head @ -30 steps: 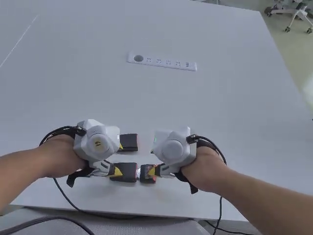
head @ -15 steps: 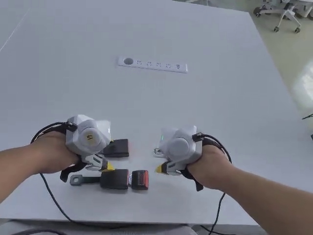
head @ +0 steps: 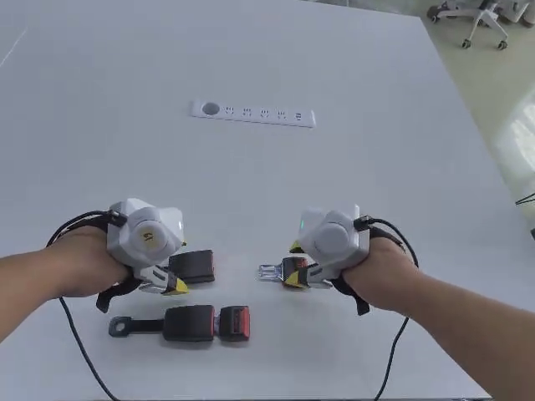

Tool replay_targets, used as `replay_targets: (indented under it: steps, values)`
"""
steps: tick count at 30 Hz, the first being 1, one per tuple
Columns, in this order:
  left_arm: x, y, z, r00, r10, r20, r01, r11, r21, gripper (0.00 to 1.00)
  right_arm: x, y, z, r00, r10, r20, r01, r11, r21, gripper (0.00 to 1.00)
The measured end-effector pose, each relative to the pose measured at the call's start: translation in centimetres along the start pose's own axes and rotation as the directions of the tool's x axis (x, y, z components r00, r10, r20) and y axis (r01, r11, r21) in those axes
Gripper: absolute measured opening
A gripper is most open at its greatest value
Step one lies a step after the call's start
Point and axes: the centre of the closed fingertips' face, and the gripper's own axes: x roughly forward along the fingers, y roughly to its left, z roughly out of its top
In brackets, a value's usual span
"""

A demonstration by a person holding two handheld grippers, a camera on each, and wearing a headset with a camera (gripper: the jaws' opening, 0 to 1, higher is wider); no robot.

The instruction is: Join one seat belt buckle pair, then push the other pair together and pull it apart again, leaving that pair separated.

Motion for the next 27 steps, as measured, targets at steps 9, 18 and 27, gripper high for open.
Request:
replay_targets:
  steps: [9,18,27]
  values:
    - [0.4,-0.2,0.4,0.9993,-0.037,-0.008,0.037,0.999,0.022,0.48,0.6,0.4,-1.1,0.9986,0.050,-0.017,-0.051,0.998,-0.024,0.32]
    - [1.3,-0.9,0.1,0.9962,-0.080,-0.034,0.082,0.995,0.055,0.44,1.6,0.8,-1.9,0.9967,0.074,-0.035,-0.075,0.996,-0.038,0.31]
    - [1.5,-1.2,0.1,0.9918,-0.122,-0.040,0.124,0.990,0.073,0.35,2.0,0.8,-2.1,0.9954,0.091,-0.032,-0.092,0.994,-0.050,0.31]
